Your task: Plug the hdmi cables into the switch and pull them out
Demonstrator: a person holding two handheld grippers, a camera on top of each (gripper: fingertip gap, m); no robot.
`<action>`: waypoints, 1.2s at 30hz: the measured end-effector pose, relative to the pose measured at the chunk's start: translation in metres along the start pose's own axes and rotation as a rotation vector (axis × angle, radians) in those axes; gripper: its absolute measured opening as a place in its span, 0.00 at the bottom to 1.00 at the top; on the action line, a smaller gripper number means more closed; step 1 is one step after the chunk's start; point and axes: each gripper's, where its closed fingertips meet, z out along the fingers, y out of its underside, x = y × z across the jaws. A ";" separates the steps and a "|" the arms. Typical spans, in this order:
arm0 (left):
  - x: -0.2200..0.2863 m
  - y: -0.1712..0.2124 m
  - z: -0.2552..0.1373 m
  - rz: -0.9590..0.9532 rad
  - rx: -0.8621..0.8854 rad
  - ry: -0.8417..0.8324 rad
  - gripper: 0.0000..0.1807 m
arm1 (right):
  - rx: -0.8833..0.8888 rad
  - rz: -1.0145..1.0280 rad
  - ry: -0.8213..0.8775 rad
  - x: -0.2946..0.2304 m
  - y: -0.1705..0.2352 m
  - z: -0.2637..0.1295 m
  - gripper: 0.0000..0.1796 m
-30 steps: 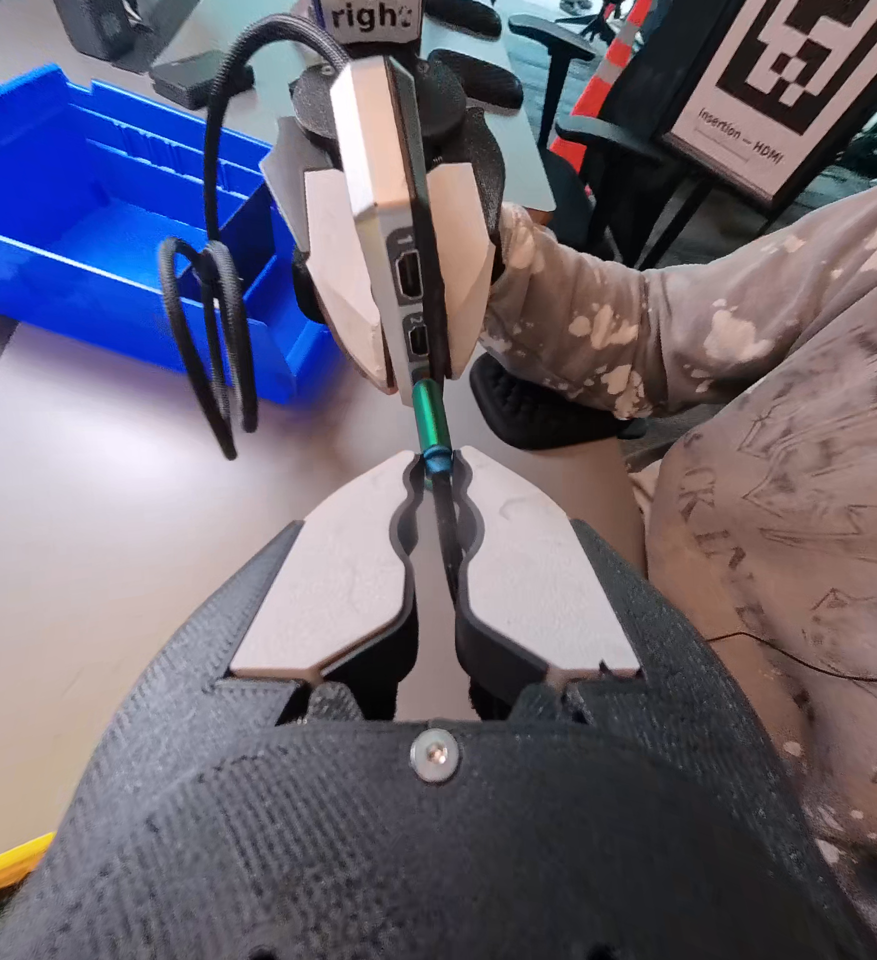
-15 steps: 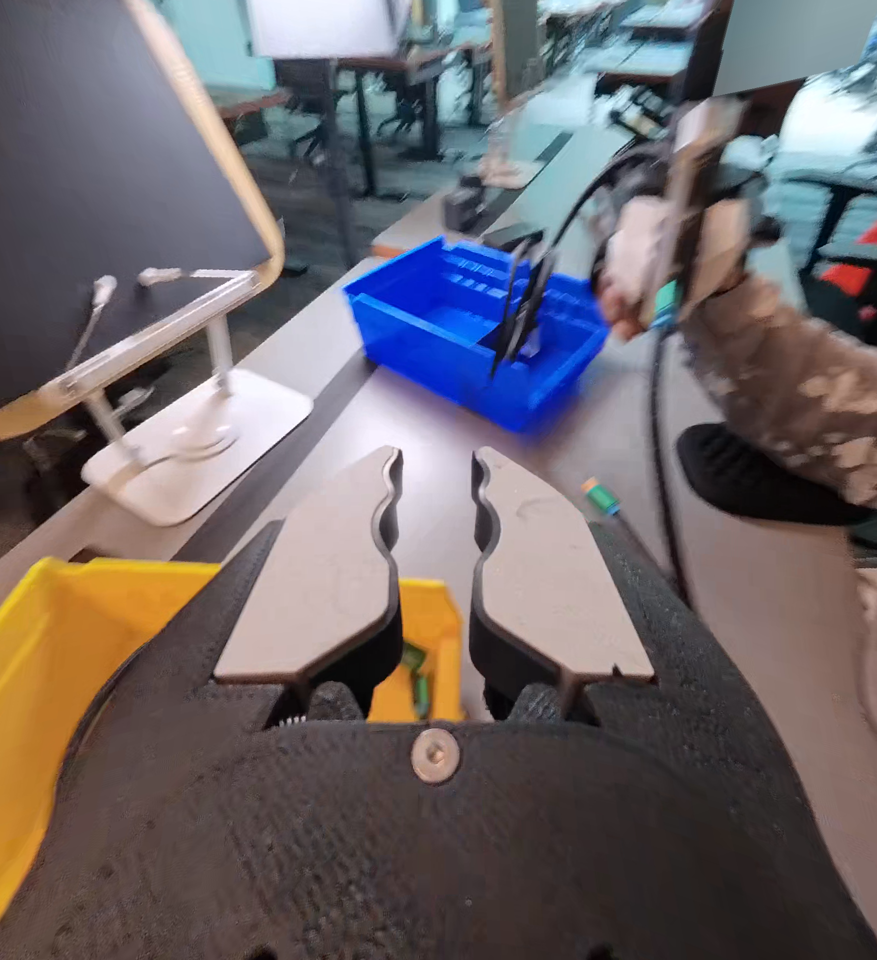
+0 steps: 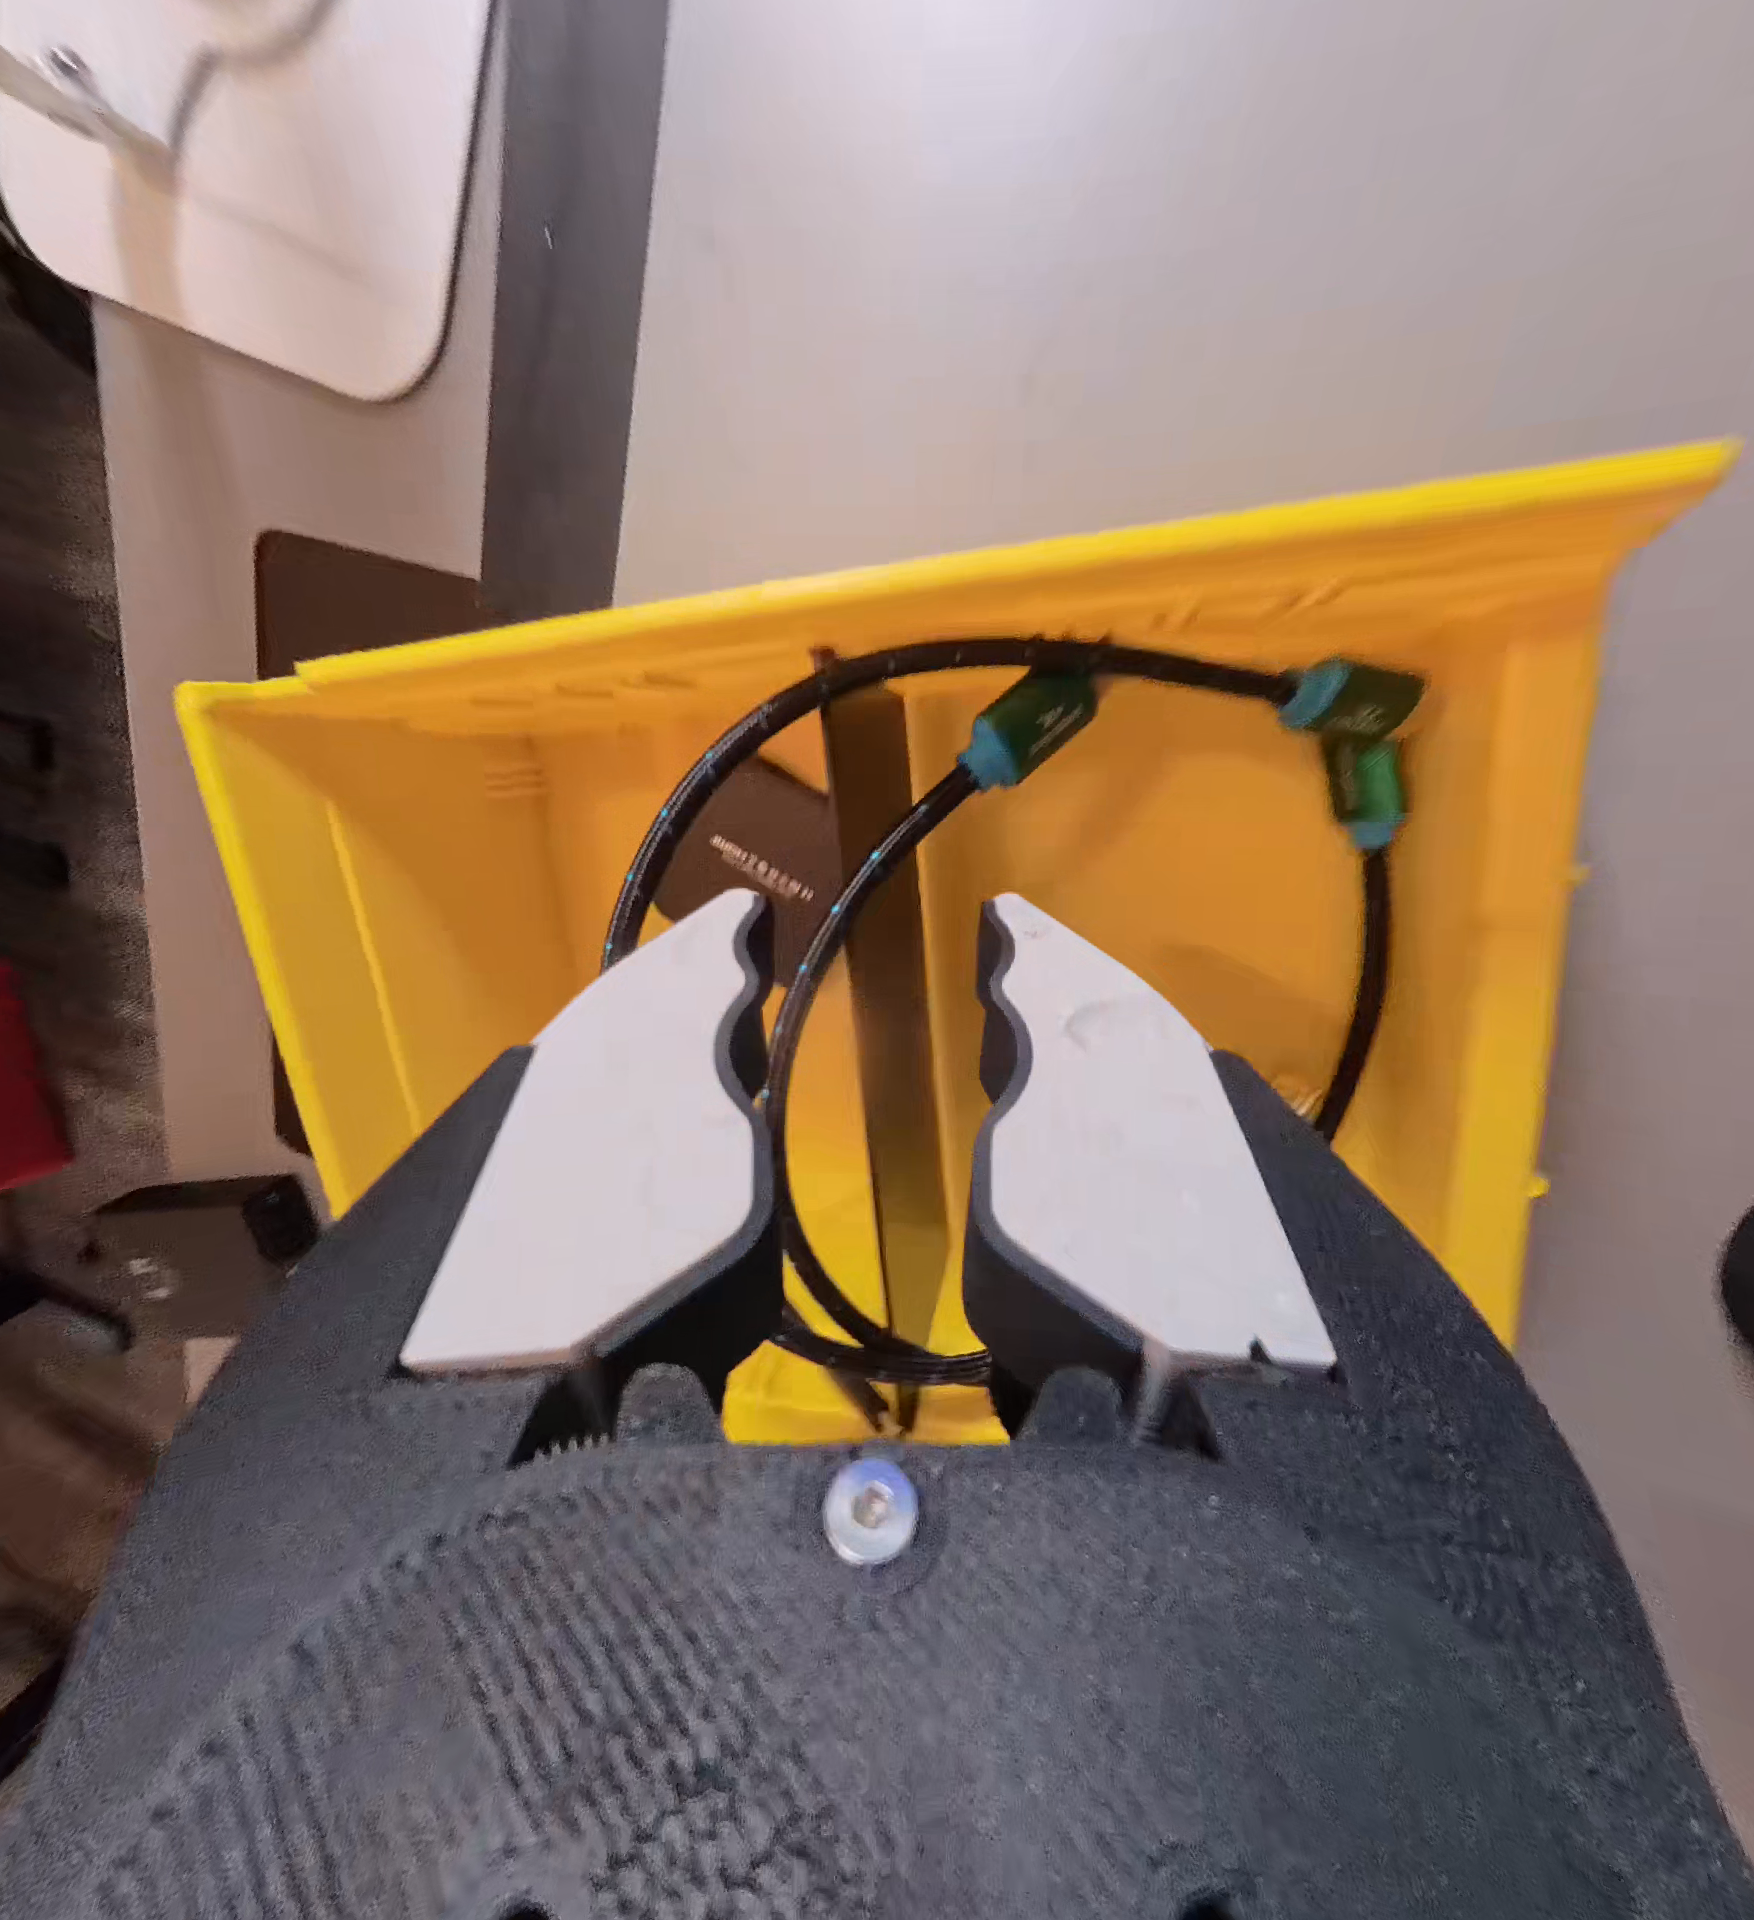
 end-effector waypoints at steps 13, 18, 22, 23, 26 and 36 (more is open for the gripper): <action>-0.009 0.020 0.031 0.137 -0.094 -0.029 0.07 | -0.001 0.036 0.038 0.016 0.010 -0.007 0.12; -0.017 0.026 0.012 0.127 -0.057 -0.084 0.06 | -0.005 0.041 0.046 0.018 0.011 -0.007 0.12; -0.011 0.025 -0.003 0.112 -0.020 -0.048 0.06 | -0.005 0.035 0.046 0.017 0.010 -0.006 0.12; -0.006 0.023 -0.007 0.109 -0.004 -0.017 0.06 | -0.003 0.034 0.047 0.016 0.010 -0.006 0.12; 0.004 0.021 -0.021 0.062 0.017 0.077 0.05 | 0.006 0.034 0.045 0.016 0.008 -0.008 0.12; 0.031 0.053 0.001 0.280 -0.437 0.170 0.04 | -0.002 0.022 0.045 0.013 0.007 -0.006 0.12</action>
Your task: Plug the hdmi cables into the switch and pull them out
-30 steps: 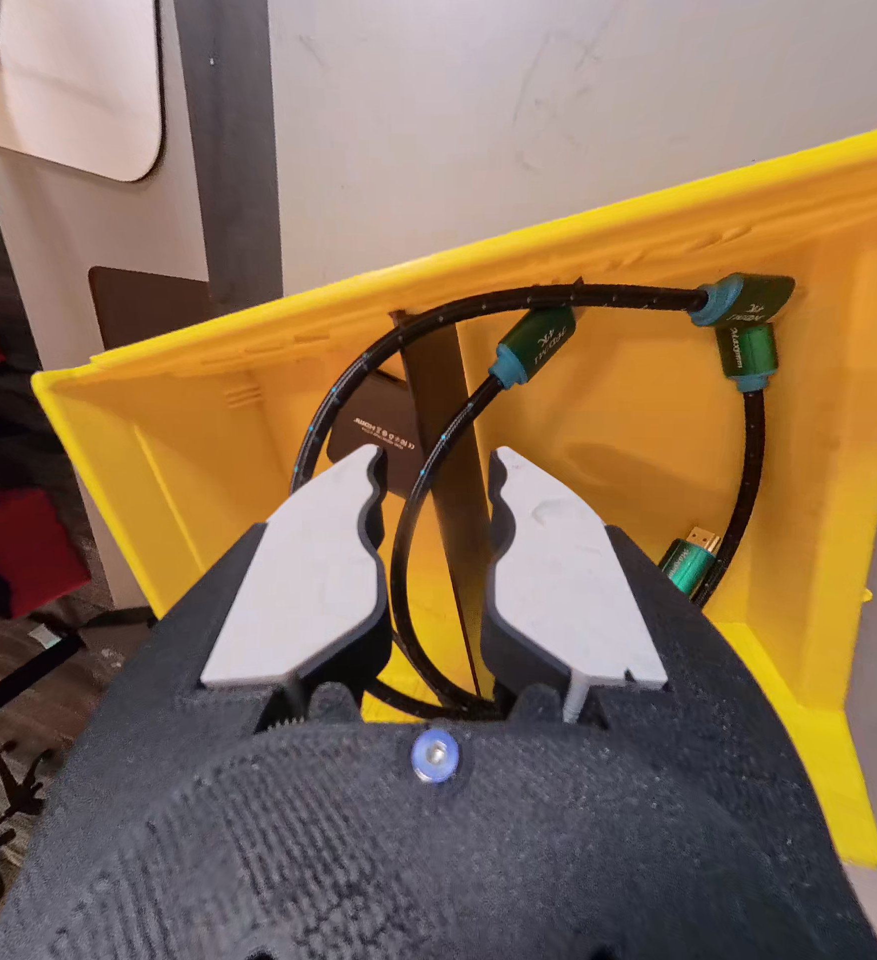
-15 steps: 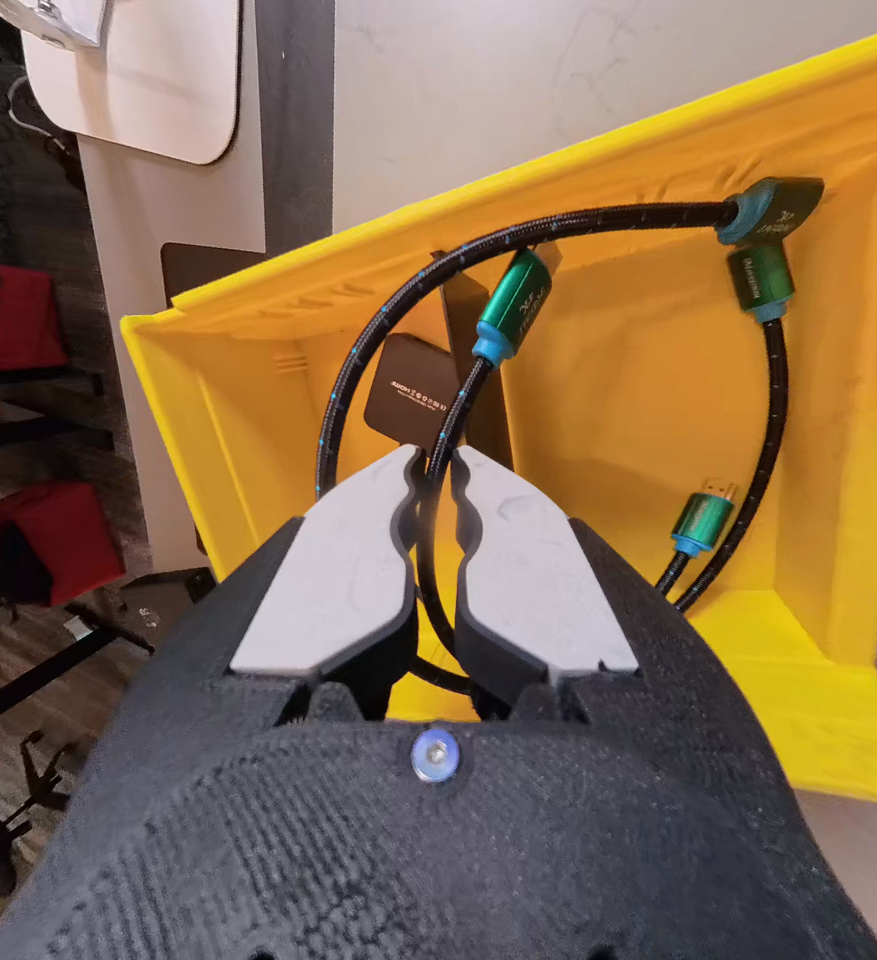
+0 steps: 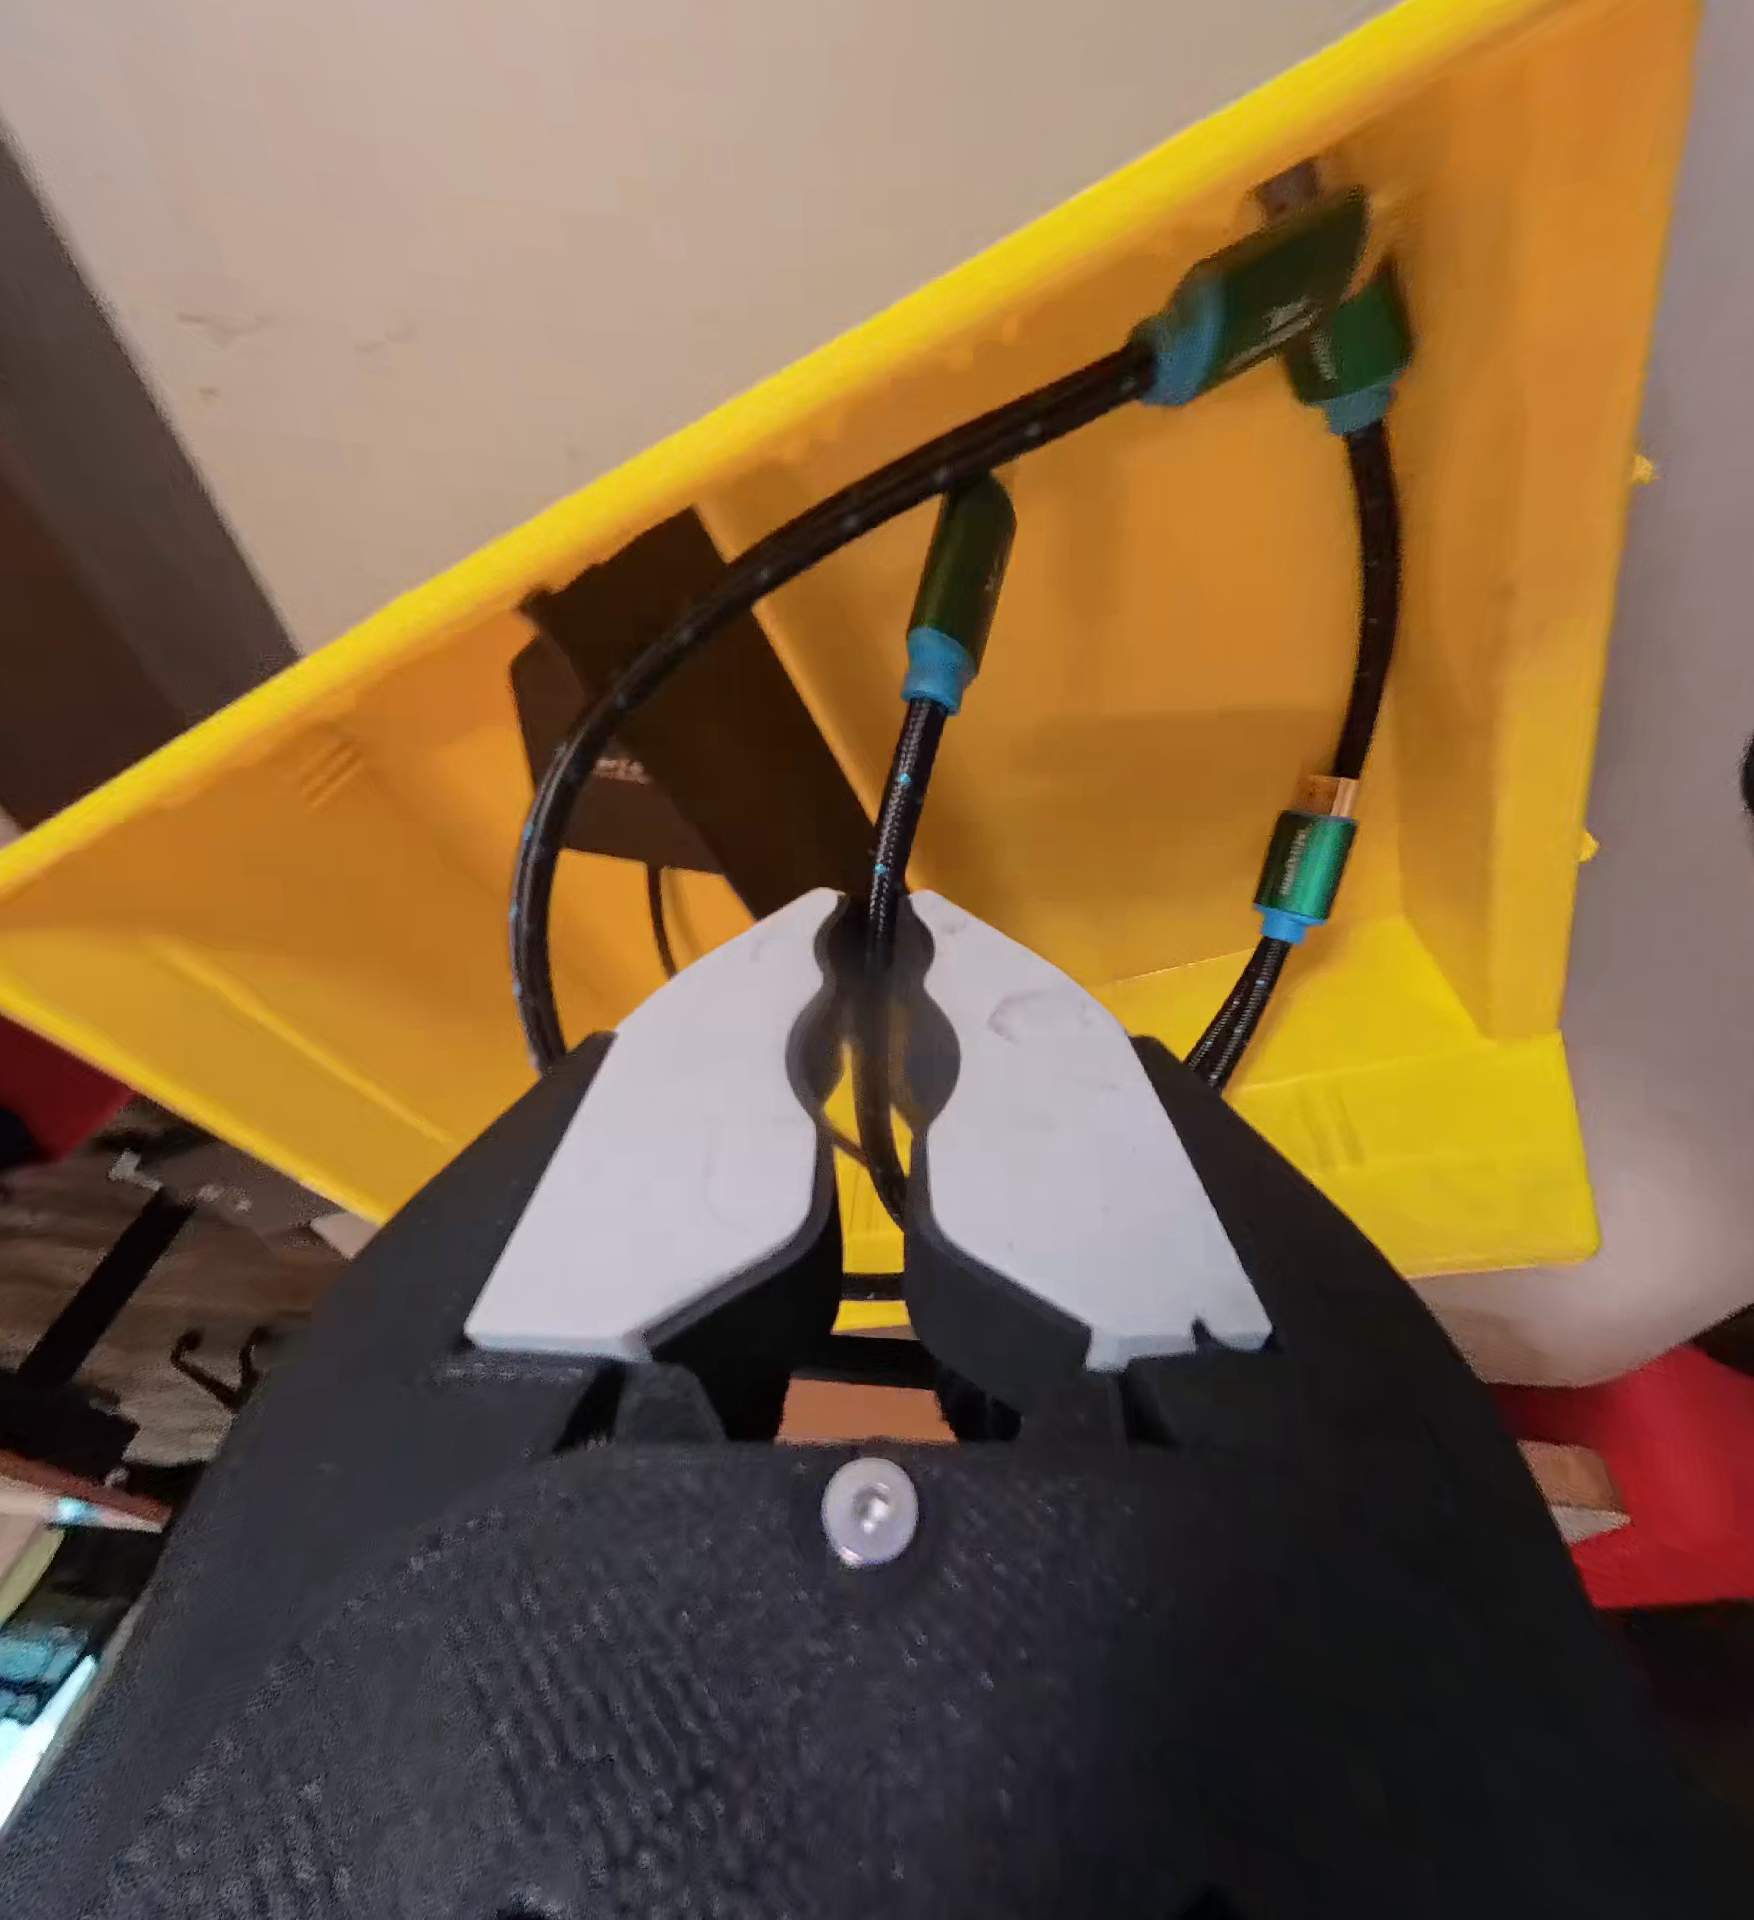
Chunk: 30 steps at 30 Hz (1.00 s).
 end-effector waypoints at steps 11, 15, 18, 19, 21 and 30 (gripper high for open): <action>0.012 0.002 -0.034 -0.140 0.256 0.127 0.05 | 0.039 0.002 0.014 0.003 -0.006 -0.011 0.12; 0.005 -0.011 -0.021 -0.207 0.422 0.089 0.06 | 0.039 0.005 0.008 0.003 -0.005 -0.007 0.12; -0.001 -0.016 -0.013 -0.231 0.495 0.060 0.06 | 0.031 0.004 0.006 0.002 -0.004 -0.005 0.12; -0.003 -0.016 -0.011 -0.238 0.510 0.054 0.06 | 0.029 0.004 0.006 0.002 -0.004 -0.005 0.12; -0.006 -0.017 -0.008 -0.226 0.519 0.027 0.07 | 0.028 0.005 0.006 0.002 -0.003 -0.004 0.12; 0.001 -0.031 -0.007 -0.033 0.396 0.036 0.10 | 0.025 0.027 0.016 0.009 0.003 -0.006 0.12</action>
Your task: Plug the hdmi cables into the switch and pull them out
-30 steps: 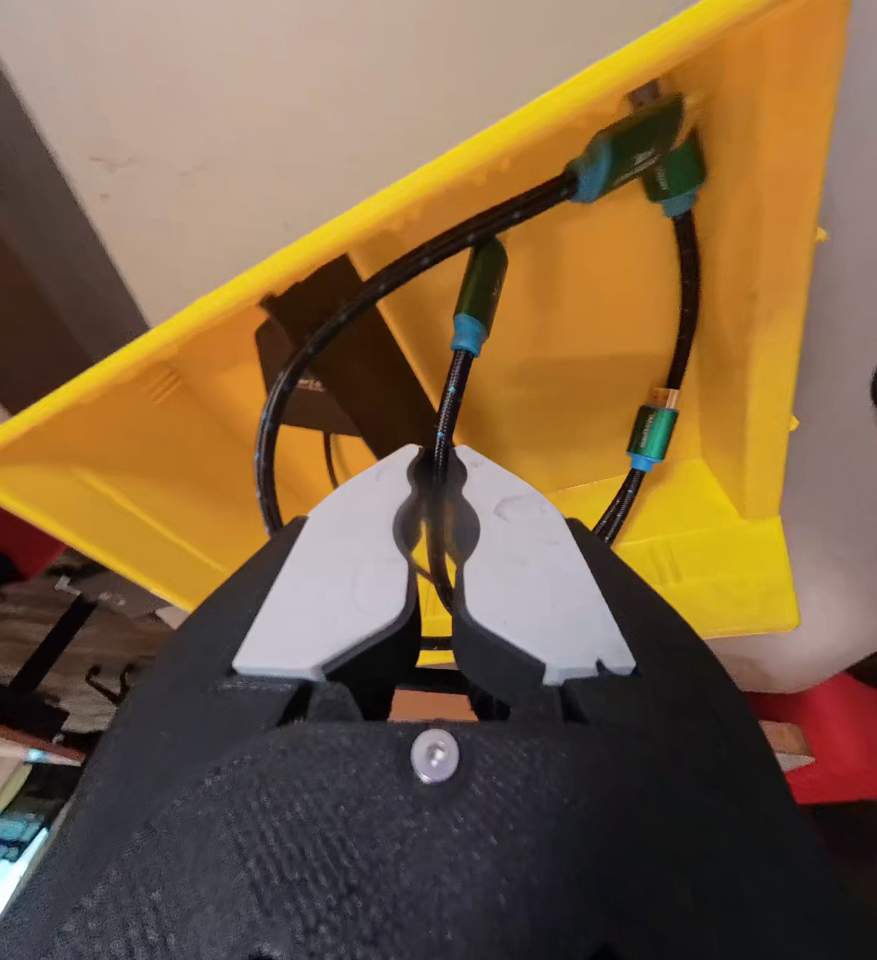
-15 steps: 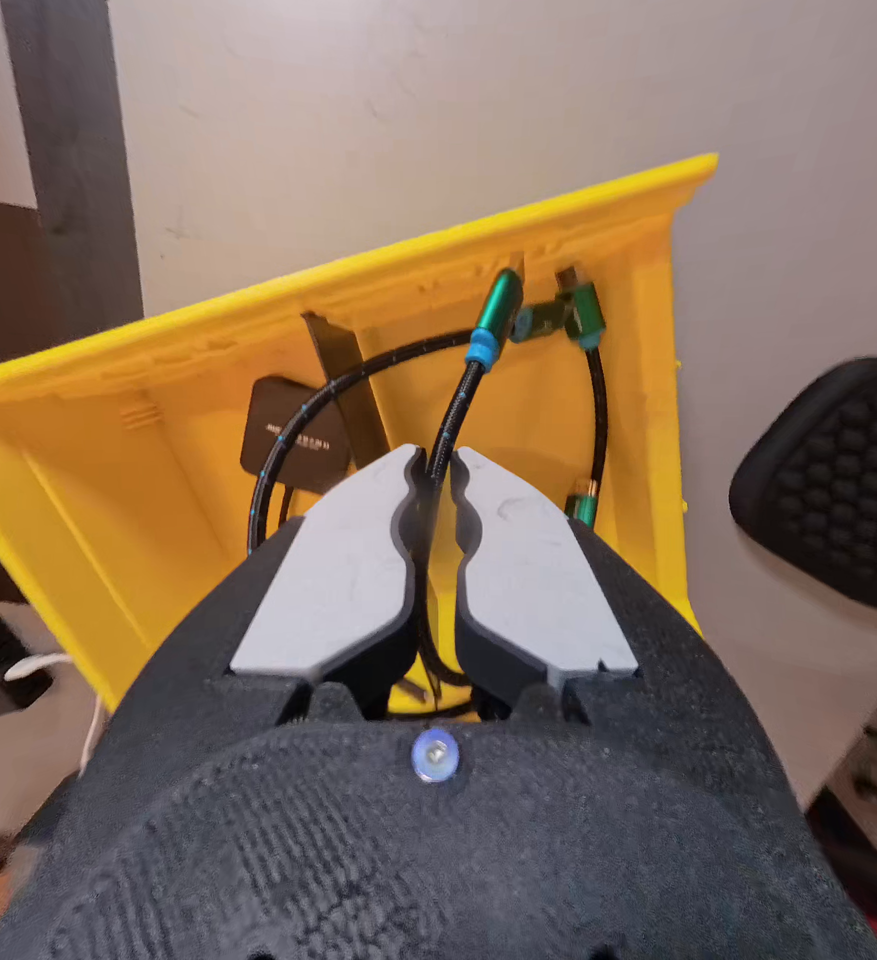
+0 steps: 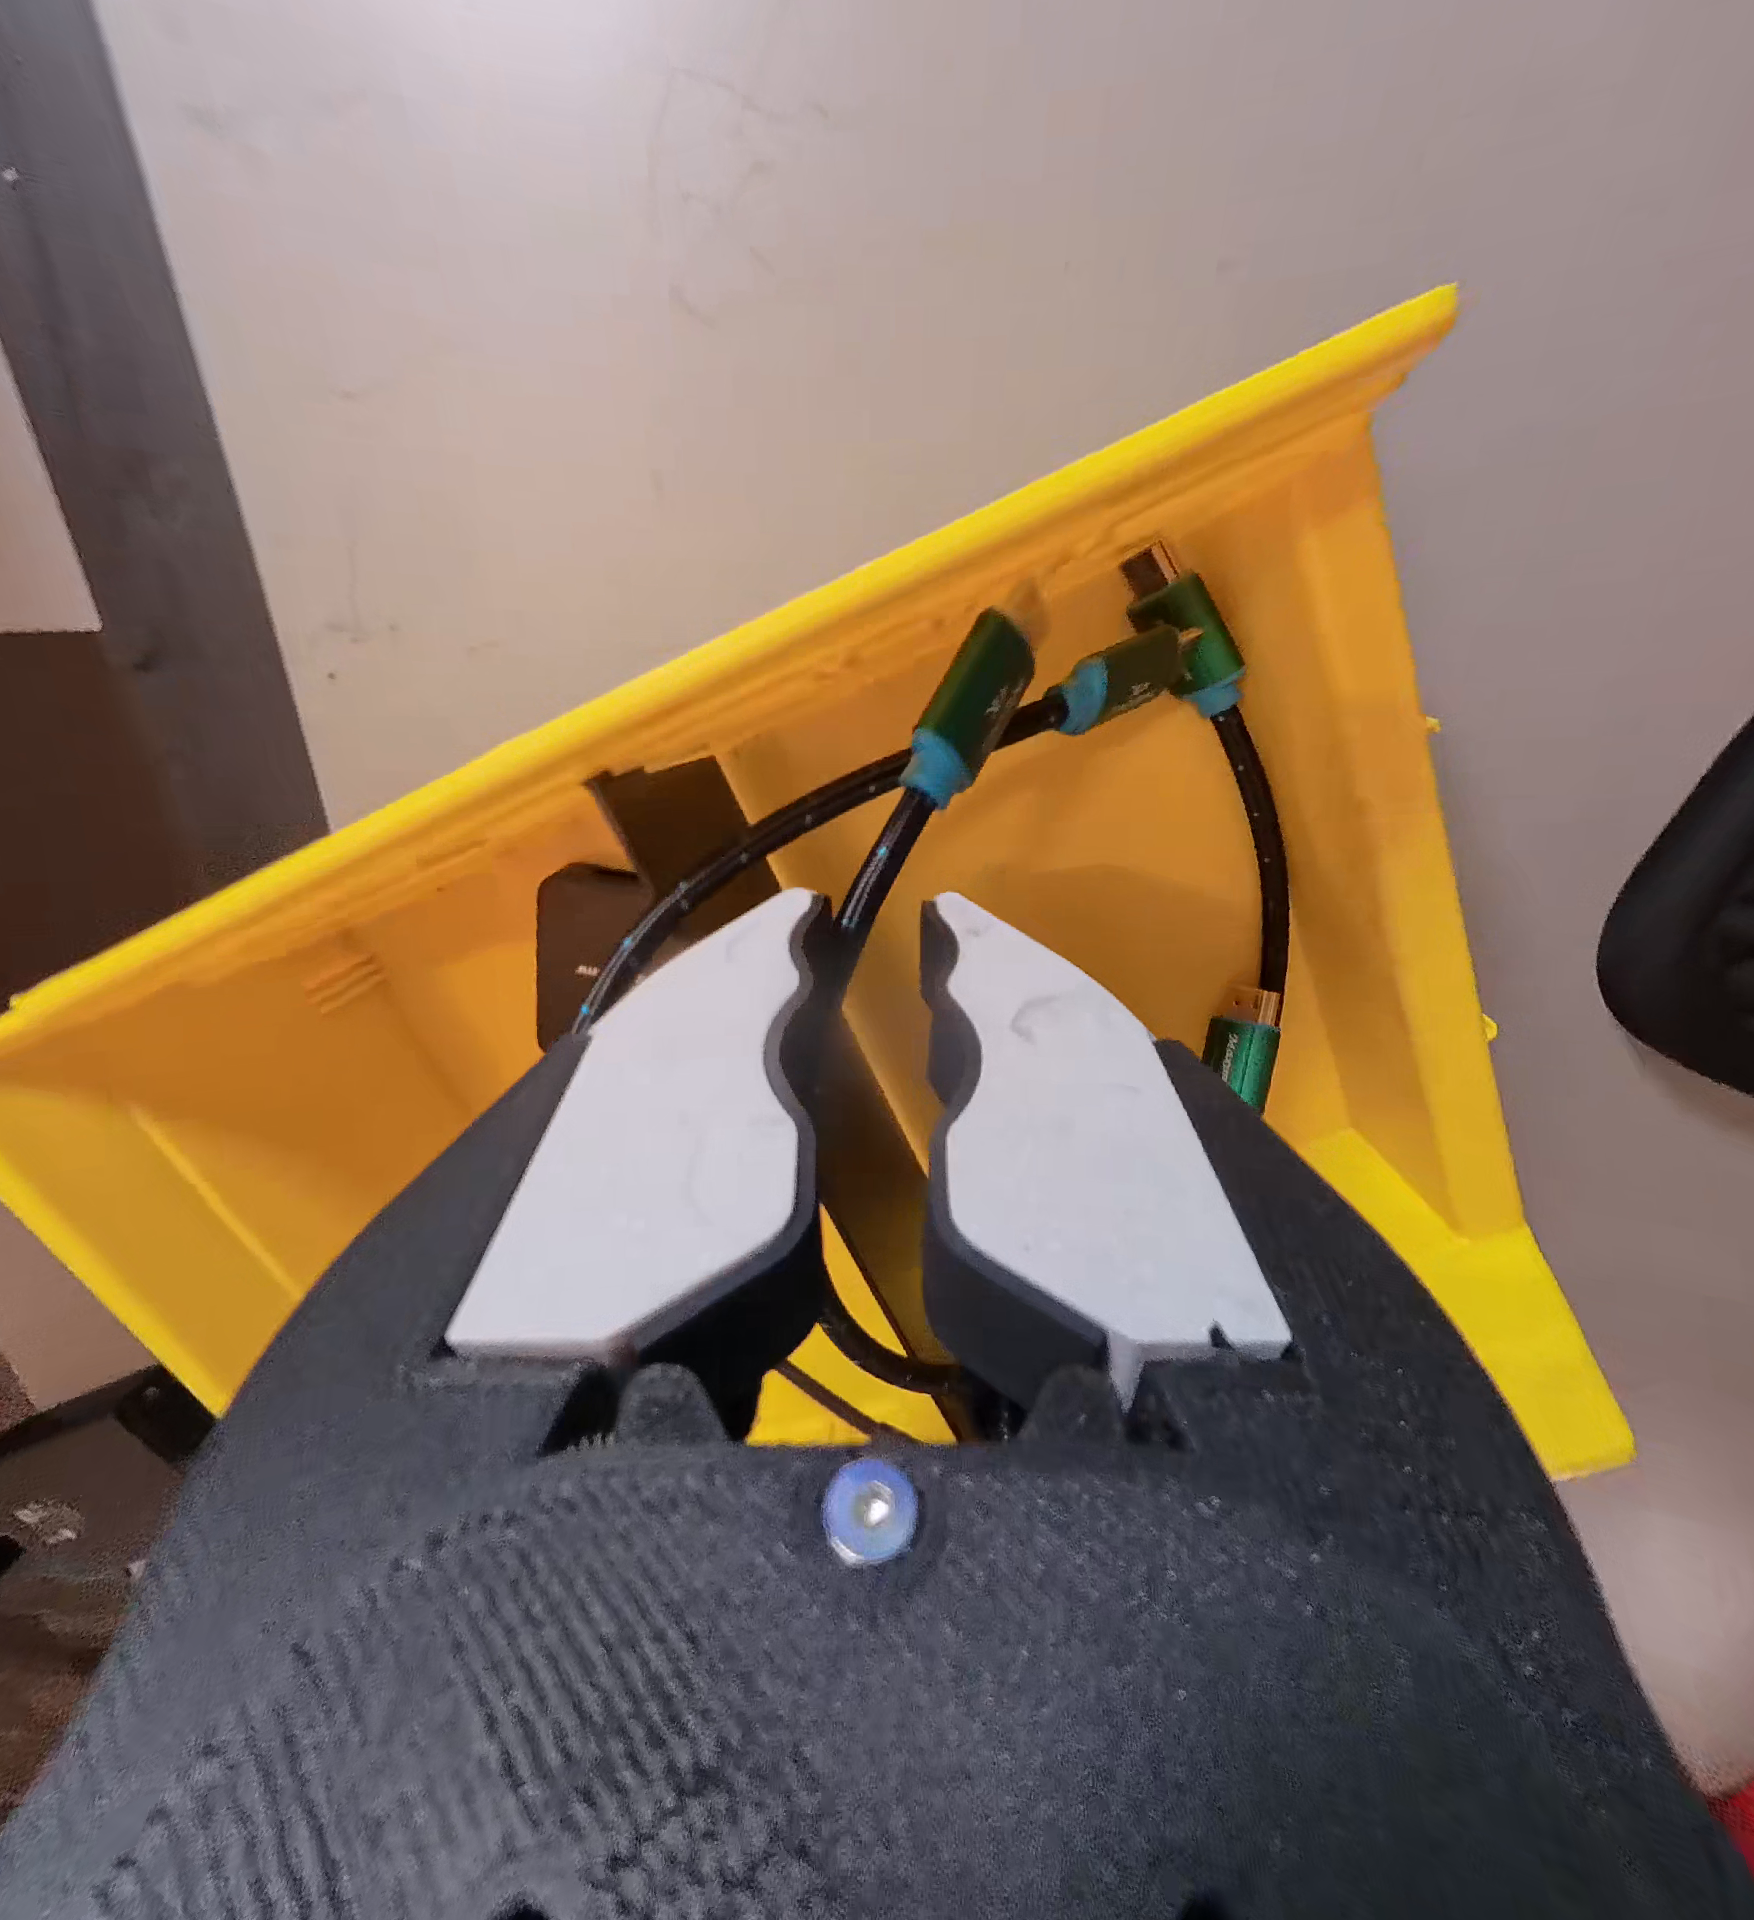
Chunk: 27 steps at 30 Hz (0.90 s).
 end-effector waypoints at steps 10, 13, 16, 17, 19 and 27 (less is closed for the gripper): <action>0.009 -0.014 0.015 0.155 -0.144 0.084 0.12 | -0.007 0.033 0.012 0.011 0.010 -0.002 0.12; 0.011 -0.017 0.020 0.164 -0.143 0.096 0.12 | -0.009 0.040 0.012 0.013 0.012 -0.002 0.12; 0.011 -0.018 0.024 0.164 -0.135 0.096 0.11 | -0.008 0.044 0.013 0.014 0.013 -0.001 0.12; 0.012 -0.019 0.025 0.163 -0.130 0.097 0.11 | -0.009 0.044 0.012 0.014 0.013 -0.001 0.12; 0.012 -0.019 0.026 0.160 -0.125 0.096 0.09 | -0.010 0.044 0.013 0.014 0.013 -0.001 0.12; 0.011 -0.016 0.021 0.134 -0.110 0.063 0.09 | -0.011 0.041 0.010 0.013 0.013 0.000 0.12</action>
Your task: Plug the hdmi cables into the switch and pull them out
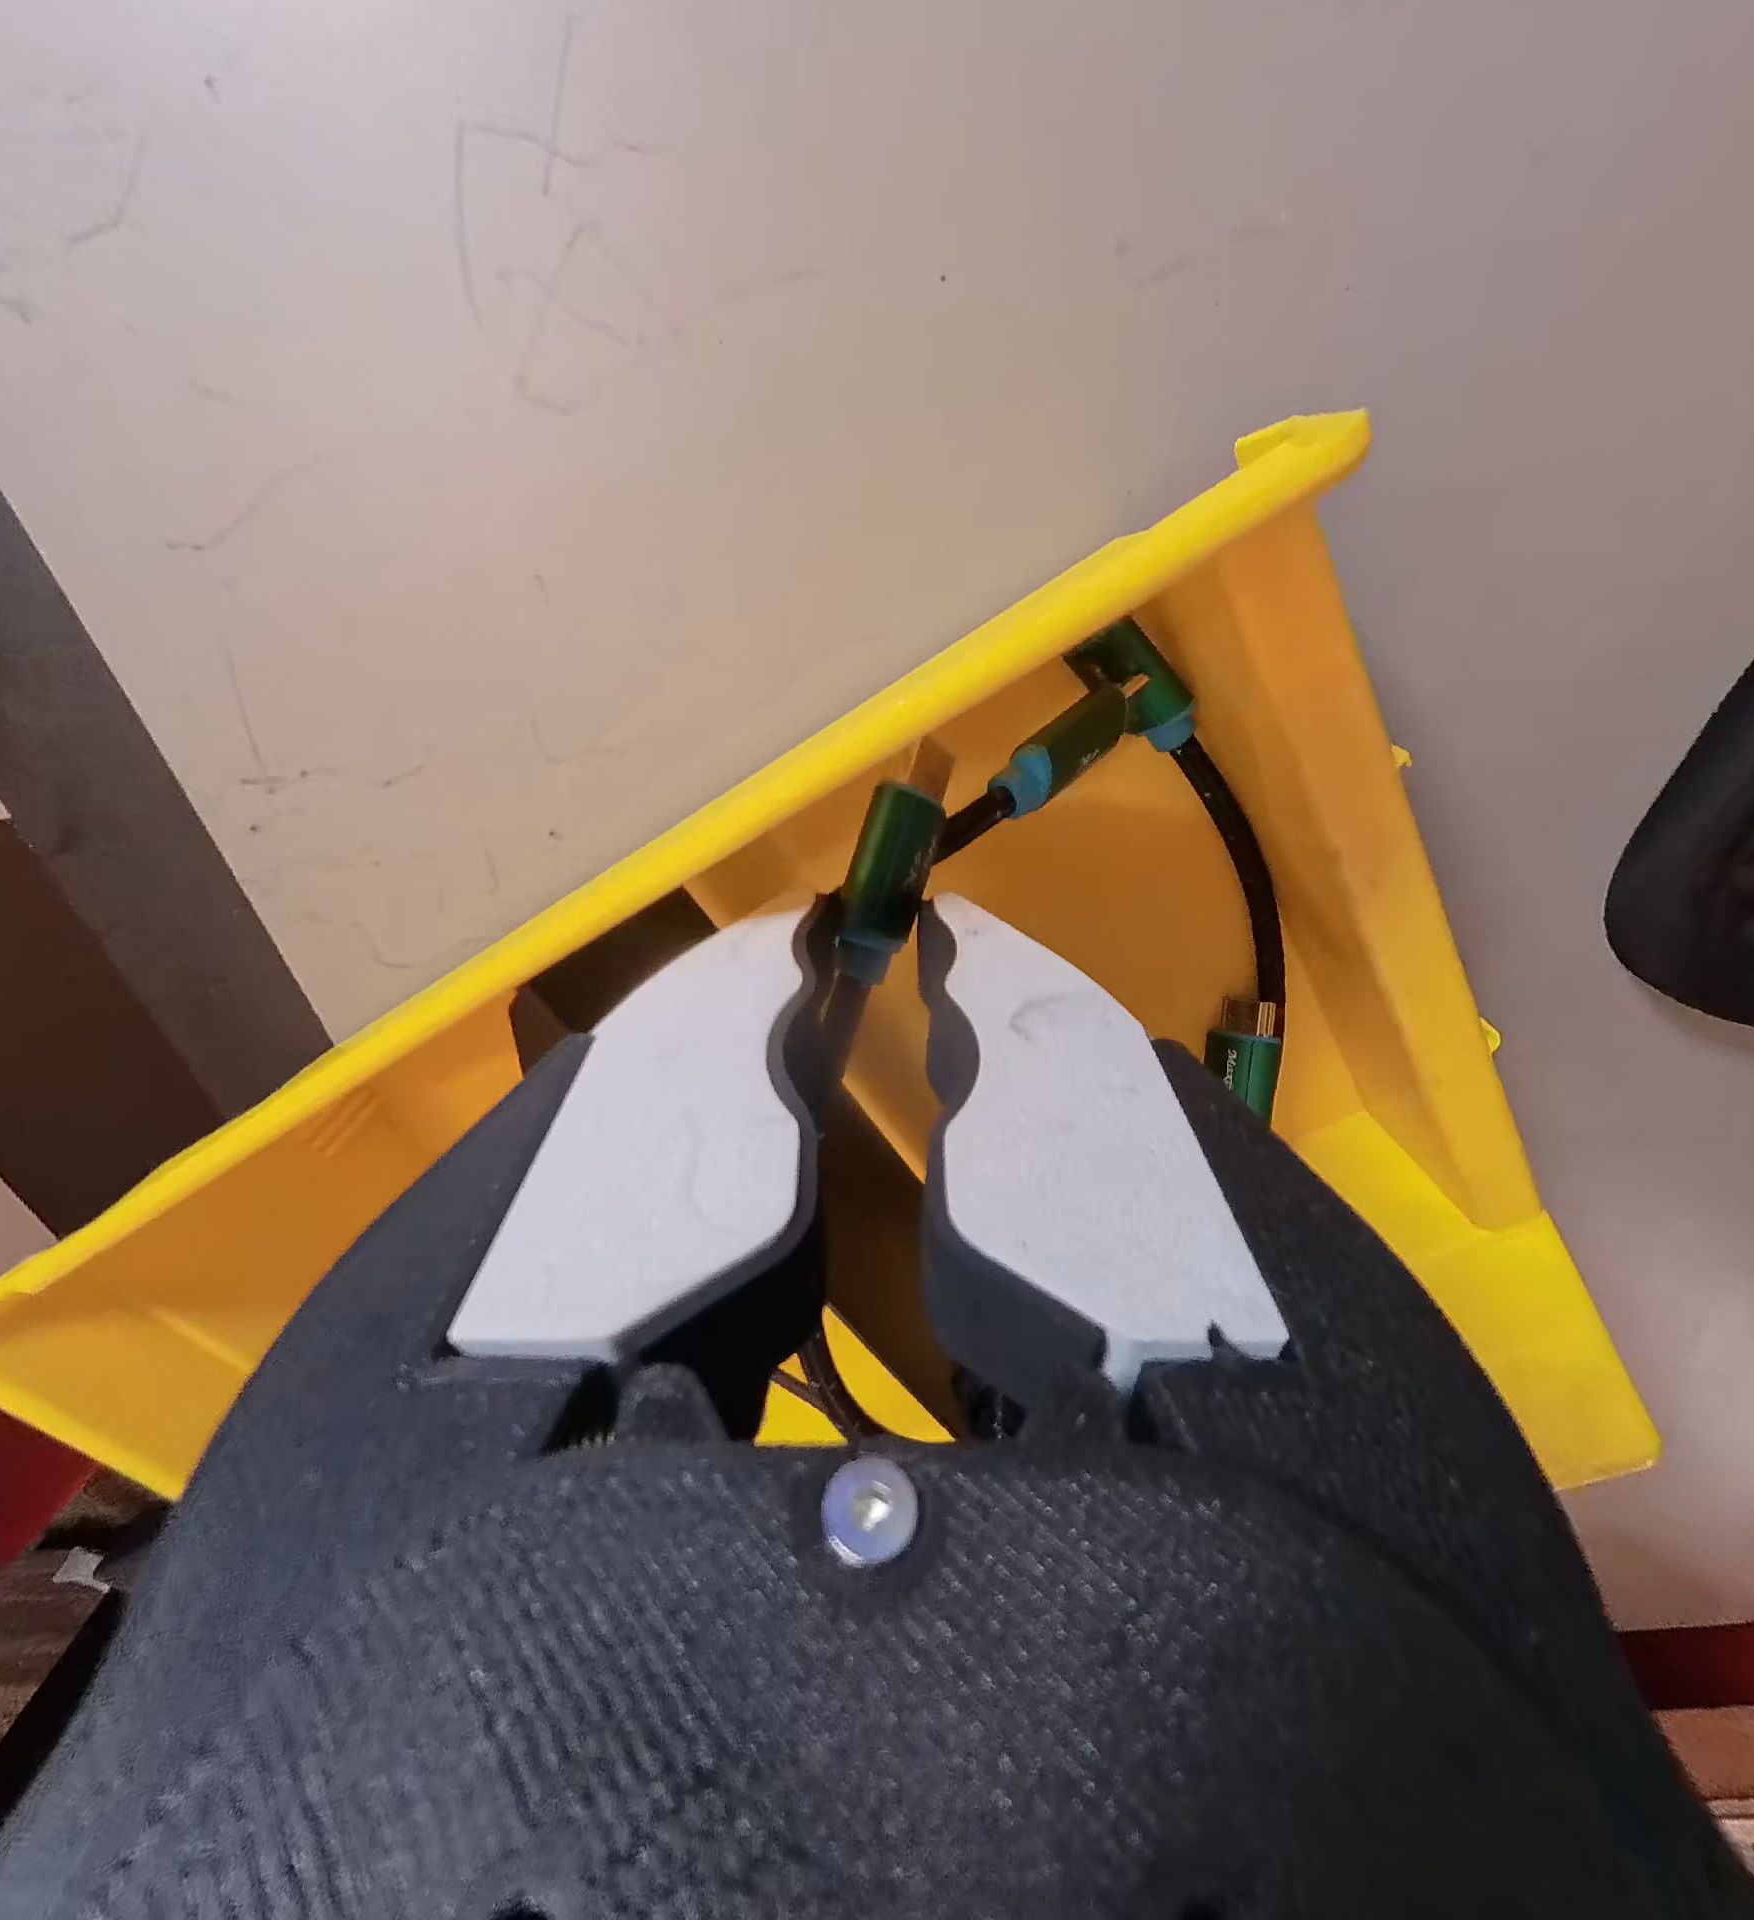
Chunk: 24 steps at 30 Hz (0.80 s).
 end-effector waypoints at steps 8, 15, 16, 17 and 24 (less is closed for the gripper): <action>0.000 0.005 -0.044 -0.112 0.051 -0.061 0.08 | 0.013 -0.008 0.002 -0.003 -0.005 -0.002 0.12; 0.016 0.004 -0.150 -0.244 0.247 -0.156 0.07 | -0.018 0.004 -0.044 -0.018 -0.011 -0.001 0.11; 0.022 0.000 -0.164 -0.248 0.269 -0.165 0.07 | -0.034 0.001 -0.050 -0.021 -0.010 0.001 0.12; 0.029 -0.006 -0.177 -0.246 0.289 -0.175 0.07 | -0.049 -0.001 -0.056 -0.023 -0.009 0.003 0.12; 0.094 -0.099 -0.194 -0.138 0.402 -0.074 0.07 | -0.155 -0.019 -0.098 -0.039 0.002 0.021 0.11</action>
